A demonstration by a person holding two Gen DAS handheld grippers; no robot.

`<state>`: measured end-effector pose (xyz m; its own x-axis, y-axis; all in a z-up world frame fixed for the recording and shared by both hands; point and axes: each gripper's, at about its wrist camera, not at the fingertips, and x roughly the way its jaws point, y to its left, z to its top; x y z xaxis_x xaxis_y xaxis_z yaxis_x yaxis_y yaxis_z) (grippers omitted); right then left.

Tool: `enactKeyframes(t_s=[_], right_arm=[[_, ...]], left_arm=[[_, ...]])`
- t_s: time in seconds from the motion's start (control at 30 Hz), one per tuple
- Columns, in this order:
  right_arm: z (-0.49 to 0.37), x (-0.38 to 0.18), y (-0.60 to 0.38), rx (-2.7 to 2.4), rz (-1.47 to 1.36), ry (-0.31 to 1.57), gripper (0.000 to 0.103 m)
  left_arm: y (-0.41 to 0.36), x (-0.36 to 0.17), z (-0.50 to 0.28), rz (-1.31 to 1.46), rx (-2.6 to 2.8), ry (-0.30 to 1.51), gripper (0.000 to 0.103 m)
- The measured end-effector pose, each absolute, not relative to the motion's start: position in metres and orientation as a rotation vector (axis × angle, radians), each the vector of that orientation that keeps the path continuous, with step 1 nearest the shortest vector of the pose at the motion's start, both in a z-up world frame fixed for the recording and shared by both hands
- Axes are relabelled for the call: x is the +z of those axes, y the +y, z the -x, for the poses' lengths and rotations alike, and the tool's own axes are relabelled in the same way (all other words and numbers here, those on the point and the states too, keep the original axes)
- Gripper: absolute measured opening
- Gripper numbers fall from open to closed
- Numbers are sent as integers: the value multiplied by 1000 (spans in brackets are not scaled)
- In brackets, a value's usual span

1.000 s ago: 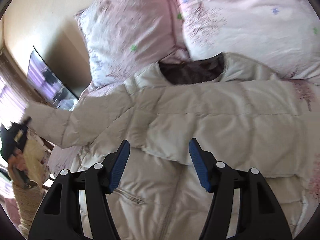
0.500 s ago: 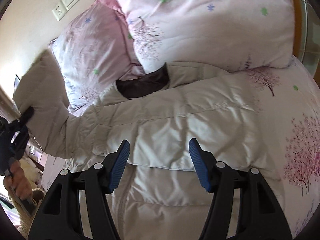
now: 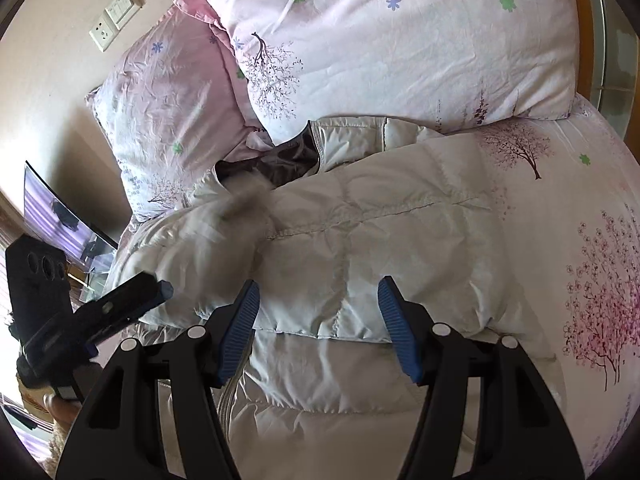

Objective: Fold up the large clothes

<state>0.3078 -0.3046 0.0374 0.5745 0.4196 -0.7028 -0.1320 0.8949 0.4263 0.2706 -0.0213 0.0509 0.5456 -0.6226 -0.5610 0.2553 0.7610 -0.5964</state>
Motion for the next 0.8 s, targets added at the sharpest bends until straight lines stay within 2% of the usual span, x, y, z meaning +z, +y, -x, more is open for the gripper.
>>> enactKeyframes(t_s=[0.07, 0.2, 0.37, 0.57, 0.6, 0.7, 0.73, 0.8], right_arm=[[-309, 38, -304, 344, -363, 907, 63], [-313, 36, -295, 421, -426, 937, 63], [-327, 21, -273, 510, -499, 1020, 62], [-350, -11, -246, 536, -555, 1147, 57], [-352, -13, -243, 535, -554, 1155, 53], [-357, -21, -230, 536, -545, 1182, 21], [-356, -17, -227, 539, -537, 1160, 15], [-350, 2, -229, 550, -520, 1064, 12]], left_arm=[[-24, 59, -269, 460, -565, 830, 94], [-6, 80, -252, 460, -583, 766, 99], [50, 91, -222, 469, -473, 733, 101], [146, 58, -183, 411, -105, 811, 101], [155, 53, -179, 410, -70, 824, 101], [194, 34, -162, 444, 57, 872, 101], [200, 31, -159, 453, 82, 881, 101], [214, 28, -153, 476, 127, 895, 101]])
